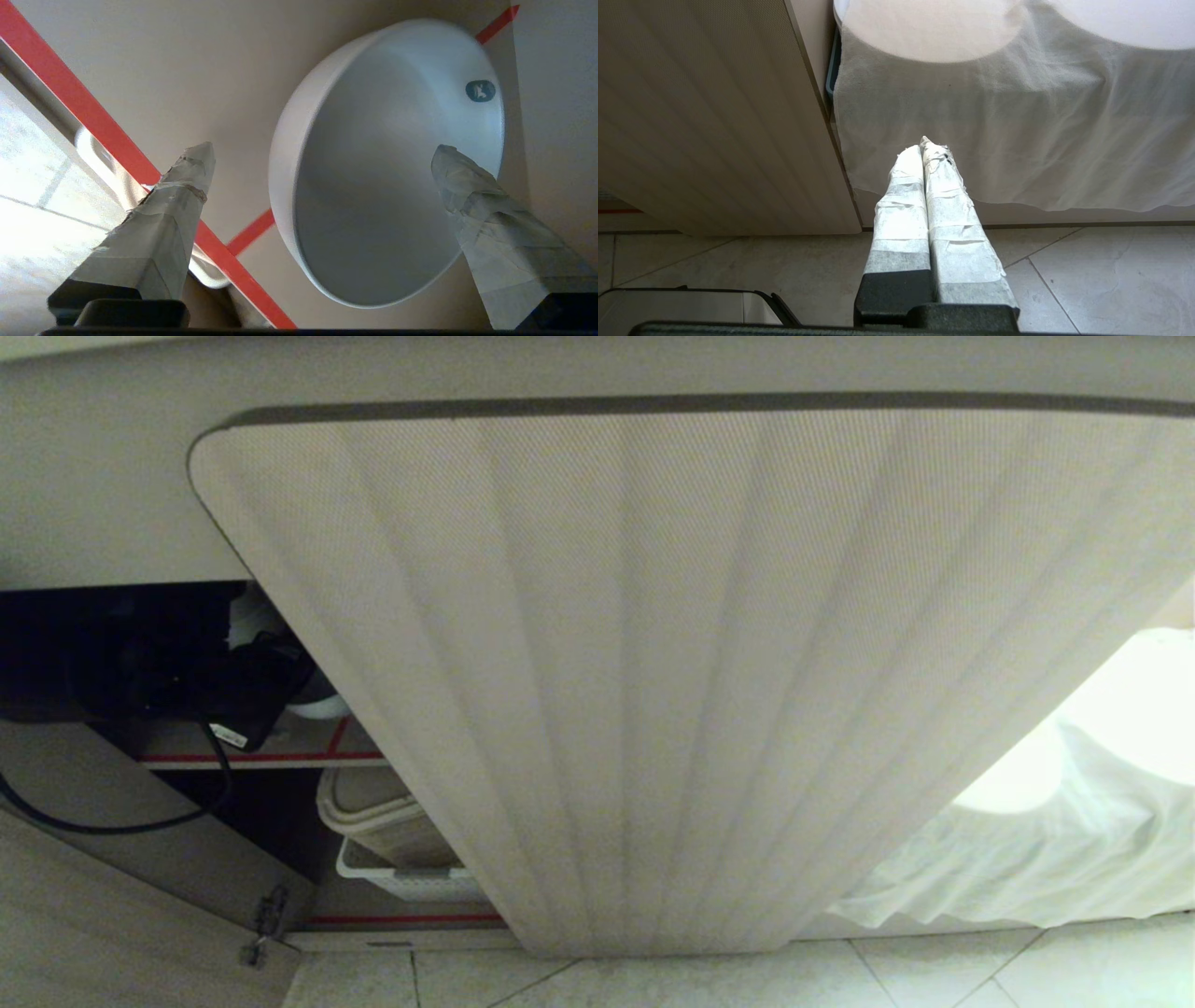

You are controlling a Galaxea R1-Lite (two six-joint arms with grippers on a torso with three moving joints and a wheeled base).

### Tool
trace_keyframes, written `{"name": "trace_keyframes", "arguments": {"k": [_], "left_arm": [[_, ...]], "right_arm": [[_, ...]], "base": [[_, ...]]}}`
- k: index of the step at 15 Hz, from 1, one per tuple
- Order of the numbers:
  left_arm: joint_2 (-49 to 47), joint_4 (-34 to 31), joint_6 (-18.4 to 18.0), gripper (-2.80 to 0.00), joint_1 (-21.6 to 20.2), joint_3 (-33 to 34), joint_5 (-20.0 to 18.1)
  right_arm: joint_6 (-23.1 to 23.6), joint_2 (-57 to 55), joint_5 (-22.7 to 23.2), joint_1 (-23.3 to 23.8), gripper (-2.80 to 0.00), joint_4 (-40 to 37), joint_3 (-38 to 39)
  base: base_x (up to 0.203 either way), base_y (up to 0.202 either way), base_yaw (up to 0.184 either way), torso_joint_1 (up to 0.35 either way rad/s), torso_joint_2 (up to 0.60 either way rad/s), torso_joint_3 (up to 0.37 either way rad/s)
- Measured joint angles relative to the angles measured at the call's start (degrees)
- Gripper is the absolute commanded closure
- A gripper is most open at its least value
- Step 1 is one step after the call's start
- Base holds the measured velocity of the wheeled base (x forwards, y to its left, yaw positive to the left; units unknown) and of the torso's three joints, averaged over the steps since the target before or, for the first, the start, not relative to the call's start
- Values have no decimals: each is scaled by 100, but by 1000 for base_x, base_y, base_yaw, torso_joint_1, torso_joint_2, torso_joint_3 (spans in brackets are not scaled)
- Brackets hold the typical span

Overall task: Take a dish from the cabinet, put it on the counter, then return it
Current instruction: Put it back into the cabinet

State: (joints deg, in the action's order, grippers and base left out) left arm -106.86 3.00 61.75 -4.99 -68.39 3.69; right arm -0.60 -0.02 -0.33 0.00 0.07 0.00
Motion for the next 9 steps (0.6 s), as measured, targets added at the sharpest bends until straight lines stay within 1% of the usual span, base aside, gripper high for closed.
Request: {"name": "trace_keyframes", "arguments": {"k": [2, 4, 7, 9], "left_arm": [[13, 94, -188, -280, 0, 7, 76], [42, 346, -330, -280, 4, 76, 85], [77, 886, -597, -280, 9, 316, 128], [110, 1135, -780, -280, 25, 547, 176]], "right_arm": [[-2, 0, 0, 0, 0, 0, 0], [-3, 0, 0, 0, 0, 0, 0], [-4, 0, -2, 0, 0, 0, 0], [-2, 0, 2, -1, 0, 0, 0]], "base": [[0, 0, 0, 0, 0, 0], [0, 0, 0, 0, 0, 0], [0, 0, 0, 0, 0, 0], [0, 0, 0, 0, 0, 0]]}}
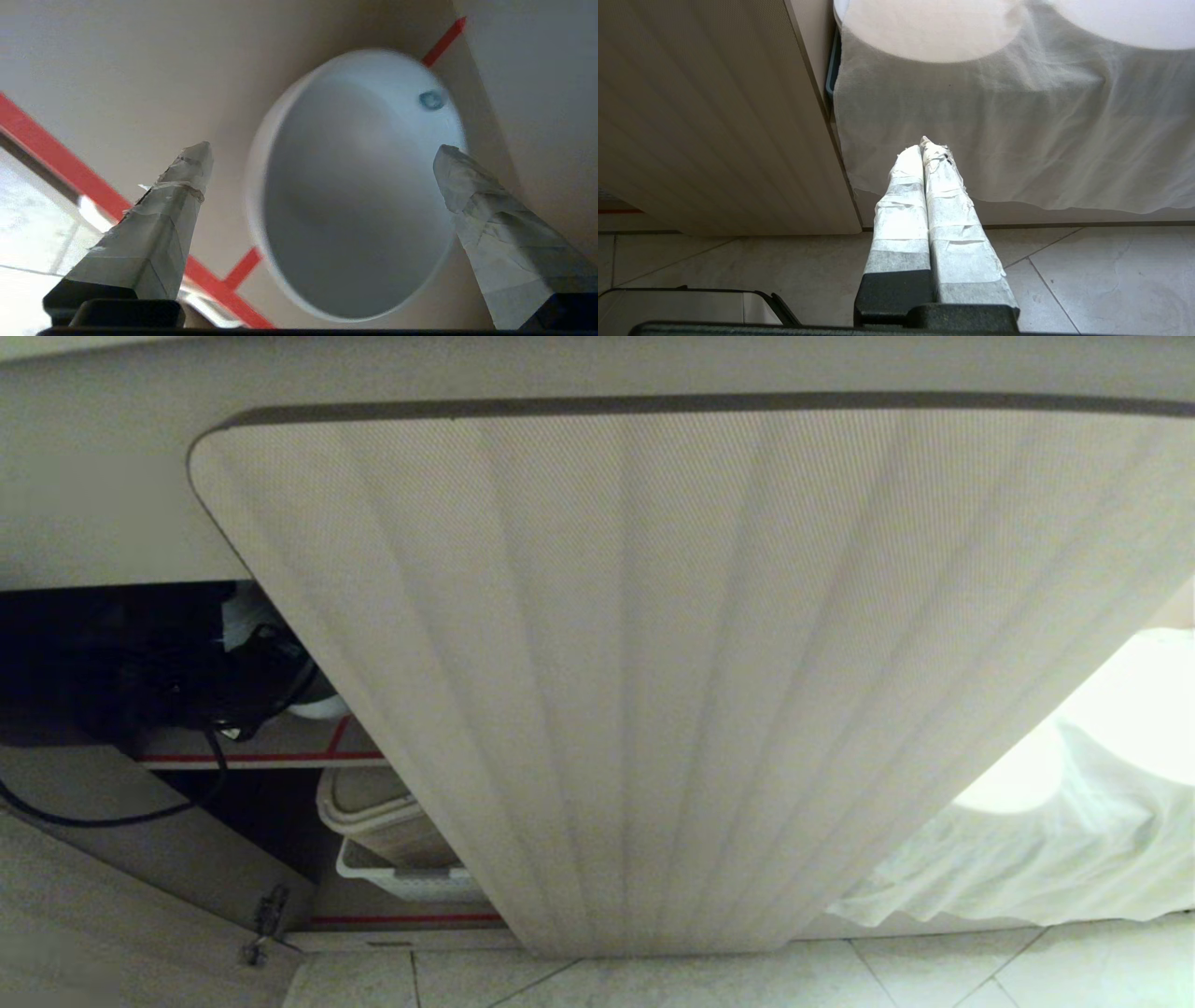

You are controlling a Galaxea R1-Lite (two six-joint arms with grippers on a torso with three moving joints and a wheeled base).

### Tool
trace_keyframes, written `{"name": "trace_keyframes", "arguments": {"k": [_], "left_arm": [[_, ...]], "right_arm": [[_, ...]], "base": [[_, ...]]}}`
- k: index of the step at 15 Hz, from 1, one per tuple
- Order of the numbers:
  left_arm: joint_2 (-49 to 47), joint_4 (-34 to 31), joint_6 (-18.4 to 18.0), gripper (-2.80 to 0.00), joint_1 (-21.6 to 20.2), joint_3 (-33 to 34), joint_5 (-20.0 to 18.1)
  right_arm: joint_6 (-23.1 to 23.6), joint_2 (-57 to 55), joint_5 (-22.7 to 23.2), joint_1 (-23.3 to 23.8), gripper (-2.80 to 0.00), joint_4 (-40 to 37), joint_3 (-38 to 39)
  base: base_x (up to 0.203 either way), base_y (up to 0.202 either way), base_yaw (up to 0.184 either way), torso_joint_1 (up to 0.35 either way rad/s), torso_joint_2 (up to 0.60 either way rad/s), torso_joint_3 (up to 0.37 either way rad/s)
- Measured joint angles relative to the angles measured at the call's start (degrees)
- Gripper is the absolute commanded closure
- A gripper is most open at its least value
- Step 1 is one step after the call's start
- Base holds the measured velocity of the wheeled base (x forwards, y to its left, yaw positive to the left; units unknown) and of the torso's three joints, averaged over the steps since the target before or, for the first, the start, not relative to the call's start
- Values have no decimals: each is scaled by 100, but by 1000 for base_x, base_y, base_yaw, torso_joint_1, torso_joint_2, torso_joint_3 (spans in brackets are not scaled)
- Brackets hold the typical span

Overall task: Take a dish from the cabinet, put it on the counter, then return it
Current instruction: Put it back into the cabinet

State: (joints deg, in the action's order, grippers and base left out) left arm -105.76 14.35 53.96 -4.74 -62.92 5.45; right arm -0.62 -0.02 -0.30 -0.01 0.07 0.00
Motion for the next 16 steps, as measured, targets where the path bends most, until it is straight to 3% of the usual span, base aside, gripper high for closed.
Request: {"name": "trace_keyframes", "arguments": {"k": [9, 13, 16], "left_arm": [[187, 1447, -950, -280, 150, 814, 207], [242, 1737, -1226, -280, 143, 1025, 372], [290, 2365, -1402, -280, 150, 1342, 395]], "right_arm": [[0, 0, -2, -1, 0, 0, 0], [0, 0, -5, -1, 0, 0, 0], [2, 0, -2, -1, 0, 0, 0]], "base": [[0, 0, 0, 0, 0, 0], [0, 0, 0, 0, 0, 0], [0, 0, 0, 0, 0, 0]]}}
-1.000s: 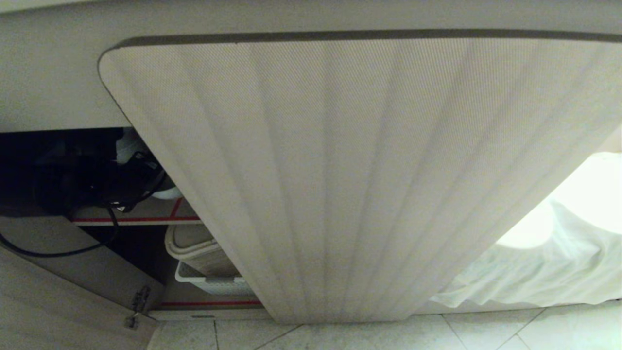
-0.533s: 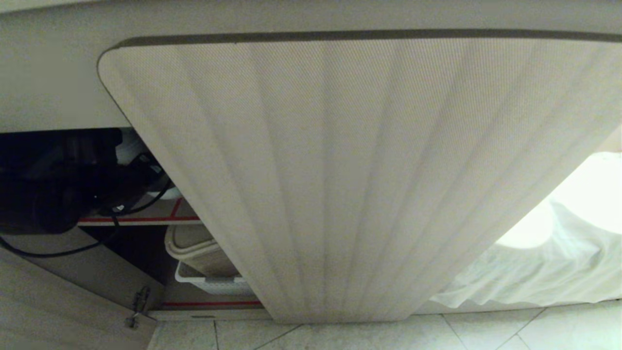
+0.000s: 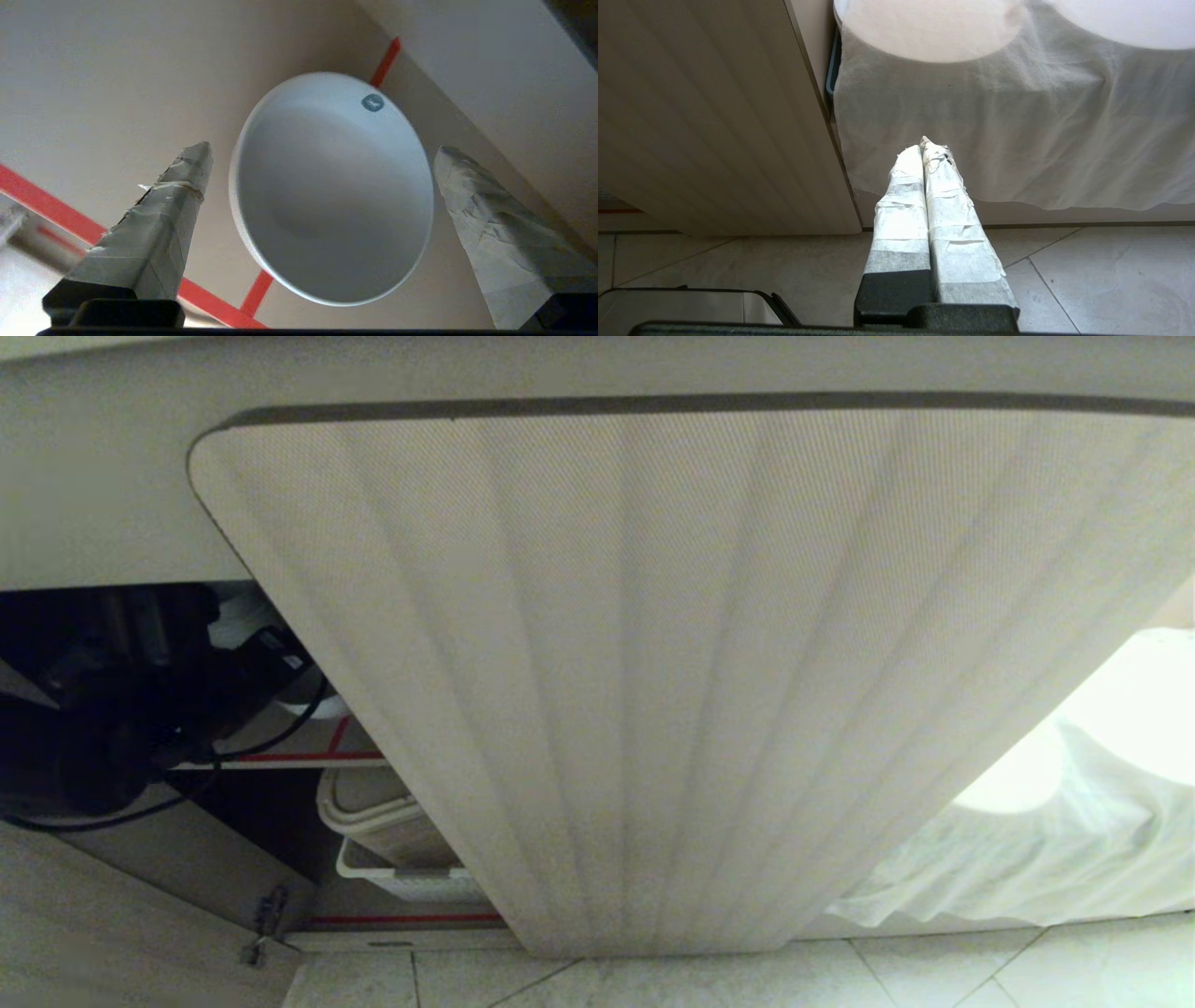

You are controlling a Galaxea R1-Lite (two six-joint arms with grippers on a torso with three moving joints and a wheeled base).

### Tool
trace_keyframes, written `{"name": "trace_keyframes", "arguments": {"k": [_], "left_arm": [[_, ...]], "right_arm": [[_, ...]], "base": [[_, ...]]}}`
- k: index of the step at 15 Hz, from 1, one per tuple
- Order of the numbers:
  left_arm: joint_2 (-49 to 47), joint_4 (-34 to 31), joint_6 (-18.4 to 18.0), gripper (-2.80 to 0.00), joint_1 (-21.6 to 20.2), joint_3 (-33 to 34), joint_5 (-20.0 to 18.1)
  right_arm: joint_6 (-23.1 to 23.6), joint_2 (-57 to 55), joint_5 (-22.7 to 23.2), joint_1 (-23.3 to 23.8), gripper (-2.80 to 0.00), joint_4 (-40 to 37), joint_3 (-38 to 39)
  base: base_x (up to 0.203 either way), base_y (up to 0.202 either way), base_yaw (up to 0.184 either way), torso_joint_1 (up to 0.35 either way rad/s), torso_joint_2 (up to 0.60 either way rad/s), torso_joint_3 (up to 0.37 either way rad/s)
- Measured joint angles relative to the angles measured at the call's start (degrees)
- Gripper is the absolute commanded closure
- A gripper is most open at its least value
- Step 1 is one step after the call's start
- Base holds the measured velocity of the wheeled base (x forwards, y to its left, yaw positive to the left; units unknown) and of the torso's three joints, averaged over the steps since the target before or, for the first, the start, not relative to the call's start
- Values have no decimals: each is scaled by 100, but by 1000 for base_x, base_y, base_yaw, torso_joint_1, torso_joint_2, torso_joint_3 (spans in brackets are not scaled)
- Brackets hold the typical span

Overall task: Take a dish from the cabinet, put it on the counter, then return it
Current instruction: Put it back into the cabinet, then close the cabinet door

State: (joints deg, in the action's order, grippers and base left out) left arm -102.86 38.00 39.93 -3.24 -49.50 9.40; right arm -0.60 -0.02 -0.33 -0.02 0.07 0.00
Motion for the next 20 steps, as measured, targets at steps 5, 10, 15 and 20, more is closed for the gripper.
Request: {"name": "trace_keyframes", "arguments": {"k": [5, 10, 15, 20], "left_arm": [[3, 1516, -948, -280, 74, 828, -30], [42, 2329, -1638, 0, 273, 1322, -37], [174, 2876, -1808, 0, 451, 1791, -104], [513, 2880, -1871, 0, 606, 2182, -191]], "right_arm": [[-2, 0, -2, 0, 0, 0, 0], [-3, 0, -1, 2, 0, 0, 0], [-2, 0, -2, 0, 0, 0, 0], [-2, 0, 0, 0, 0, 0, 0]], "base": [[0, 0, 0, 0, 0, 0], [0, 0, 0, 0, 0, 0], [0, 0, 0, 0, 0, 0], [0, 0, 0, 0, 0, 0]]}}
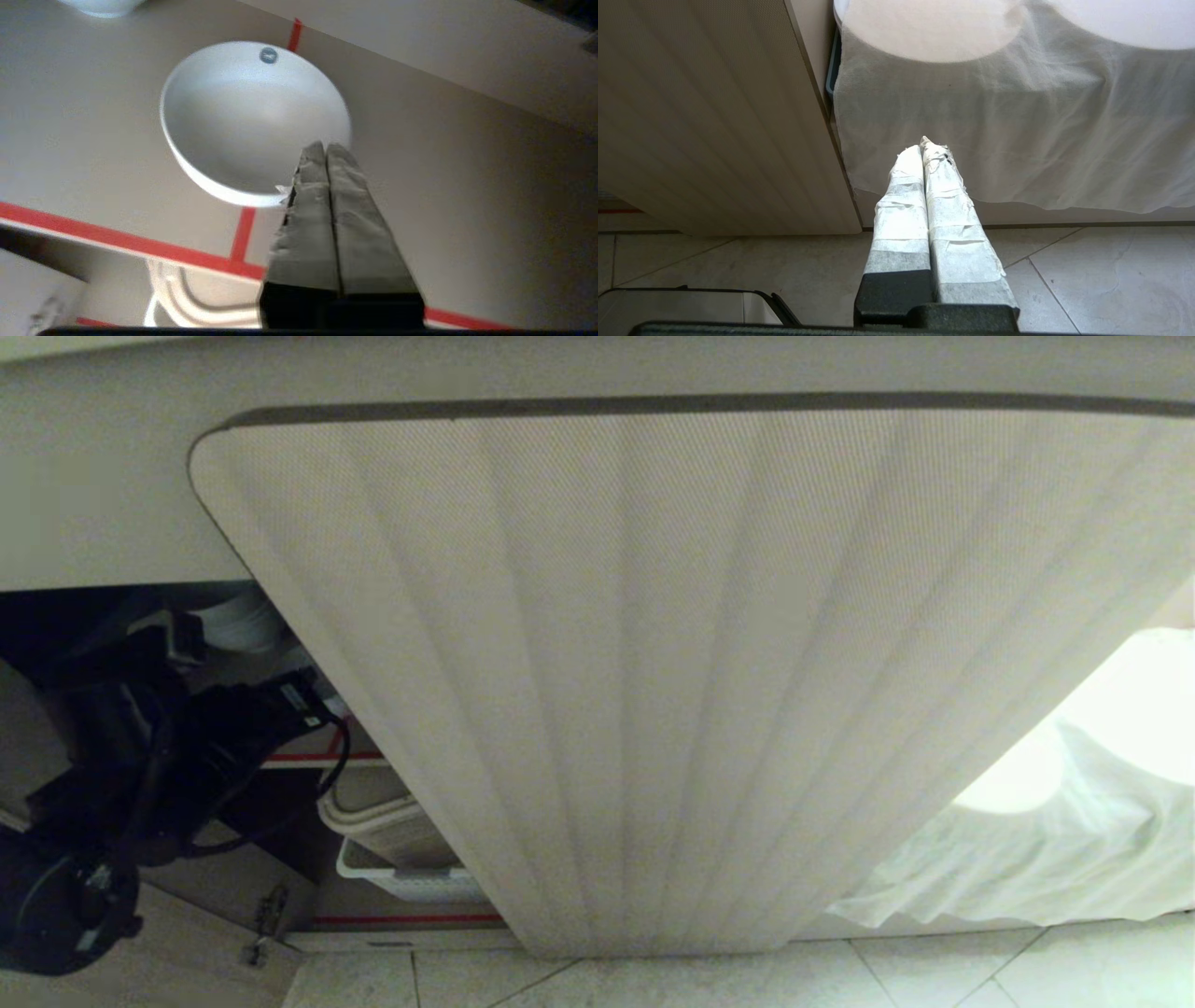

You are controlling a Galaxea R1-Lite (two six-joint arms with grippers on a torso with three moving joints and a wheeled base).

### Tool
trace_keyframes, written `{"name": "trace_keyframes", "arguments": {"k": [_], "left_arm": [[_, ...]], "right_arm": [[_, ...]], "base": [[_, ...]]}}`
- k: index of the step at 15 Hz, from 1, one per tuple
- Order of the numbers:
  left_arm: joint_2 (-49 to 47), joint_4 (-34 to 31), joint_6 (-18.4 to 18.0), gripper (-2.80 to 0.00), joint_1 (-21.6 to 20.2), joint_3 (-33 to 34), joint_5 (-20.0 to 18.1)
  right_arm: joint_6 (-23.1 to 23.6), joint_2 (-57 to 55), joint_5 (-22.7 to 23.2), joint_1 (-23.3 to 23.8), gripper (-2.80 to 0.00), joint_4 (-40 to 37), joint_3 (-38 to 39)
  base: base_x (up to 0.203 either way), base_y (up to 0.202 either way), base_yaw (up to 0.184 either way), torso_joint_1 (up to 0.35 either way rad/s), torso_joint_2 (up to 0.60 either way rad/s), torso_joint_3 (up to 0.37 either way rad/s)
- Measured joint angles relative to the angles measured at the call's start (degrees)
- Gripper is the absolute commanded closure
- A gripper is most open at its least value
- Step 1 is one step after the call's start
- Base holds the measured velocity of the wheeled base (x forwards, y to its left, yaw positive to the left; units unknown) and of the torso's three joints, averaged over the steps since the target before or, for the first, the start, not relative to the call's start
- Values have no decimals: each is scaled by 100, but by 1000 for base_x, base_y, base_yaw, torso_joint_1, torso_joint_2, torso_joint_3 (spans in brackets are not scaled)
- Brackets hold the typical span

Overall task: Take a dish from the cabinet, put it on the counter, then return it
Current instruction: Close the cabinet door

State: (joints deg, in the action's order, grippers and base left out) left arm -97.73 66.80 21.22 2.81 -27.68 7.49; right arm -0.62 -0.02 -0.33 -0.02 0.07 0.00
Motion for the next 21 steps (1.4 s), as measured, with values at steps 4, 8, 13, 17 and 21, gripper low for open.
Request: {"name": "trace_keyframes", "arguments": {"k": [4, 8, 13, 17, 21], "left_arm": [[302, 9, -208, 0, 157, 346, 14], [647, 9, -248, 0, 264, 819, 37], [1190, -11, -254, 0, 333, 1446, 34], [1669, -49, -511, 0, 354, 1885, -24], [1948, -49, -568, 0, 453, 2052, -80]], "right_arm": [[1, 0, 0, 0, 0, 0, 0], [2, 0, -1, 0, 0, 0, 0], [2, 0, -2, 2, 0, -2, 0], [0, 0, 0, 2, 0, -1, 0], [2, 0, -5, 2, 0, 0, 0]], "base": [[0, 0, 0, 0, 0, 0], [0, 0, 0, 0, 0, 0], [0, 0, 0, 0, 0, 0], [0, 0, 0, 0, 0, 0], [0, 0, 0, 0, 0, 0]]}}
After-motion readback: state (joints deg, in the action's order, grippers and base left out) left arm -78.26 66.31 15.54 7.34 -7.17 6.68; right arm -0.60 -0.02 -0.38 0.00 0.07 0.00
